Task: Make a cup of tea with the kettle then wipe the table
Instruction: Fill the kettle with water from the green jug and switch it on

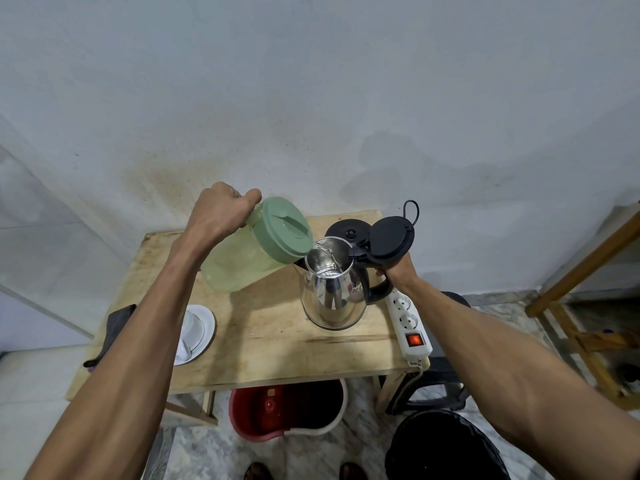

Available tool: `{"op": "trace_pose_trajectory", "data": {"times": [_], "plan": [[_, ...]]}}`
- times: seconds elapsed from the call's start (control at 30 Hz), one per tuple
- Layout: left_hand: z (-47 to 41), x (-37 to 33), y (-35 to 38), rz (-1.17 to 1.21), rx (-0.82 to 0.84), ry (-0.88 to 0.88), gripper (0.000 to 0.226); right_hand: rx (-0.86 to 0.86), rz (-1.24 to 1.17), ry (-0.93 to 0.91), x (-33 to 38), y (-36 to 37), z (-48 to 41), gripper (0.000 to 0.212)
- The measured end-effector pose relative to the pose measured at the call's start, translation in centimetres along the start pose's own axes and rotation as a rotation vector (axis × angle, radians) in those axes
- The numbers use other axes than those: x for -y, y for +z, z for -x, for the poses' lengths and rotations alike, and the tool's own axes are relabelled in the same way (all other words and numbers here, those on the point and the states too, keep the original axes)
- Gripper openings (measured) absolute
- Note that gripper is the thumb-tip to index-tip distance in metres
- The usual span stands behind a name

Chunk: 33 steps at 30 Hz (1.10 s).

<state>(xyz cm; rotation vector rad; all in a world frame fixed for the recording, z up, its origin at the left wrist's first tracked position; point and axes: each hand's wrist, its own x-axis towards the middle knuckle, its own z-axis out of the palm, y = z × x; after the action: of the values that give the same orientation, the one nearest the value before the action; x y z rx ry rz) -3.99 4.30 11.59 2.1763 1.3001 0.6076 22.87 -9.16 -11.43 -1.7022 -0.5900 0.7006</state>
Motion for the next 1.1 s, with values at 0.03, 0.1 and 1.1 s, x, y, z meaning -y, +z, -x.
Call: {"op": "trace_pose_trajectory", "data": {"times": [0.03,0.1,1.1], "plan": [[-0.04,0.01,0.01,-0.001,0.0,-0.001,0.044,-0.001,0.005,0.002,-0.01,0.03,-0.06,0.006],[-0.07,0.01,0.02,-0.008,-0.002,0.0,0.043,-0.001,0.022,0.003,-0.02,0.05,-0.15,0.005],[0.61,-0.2,-0.14,-0.013,0.004,-0.007,0.044,0.021,0.012,-0.031,0.19,0.0,0.25,0.002]]}}
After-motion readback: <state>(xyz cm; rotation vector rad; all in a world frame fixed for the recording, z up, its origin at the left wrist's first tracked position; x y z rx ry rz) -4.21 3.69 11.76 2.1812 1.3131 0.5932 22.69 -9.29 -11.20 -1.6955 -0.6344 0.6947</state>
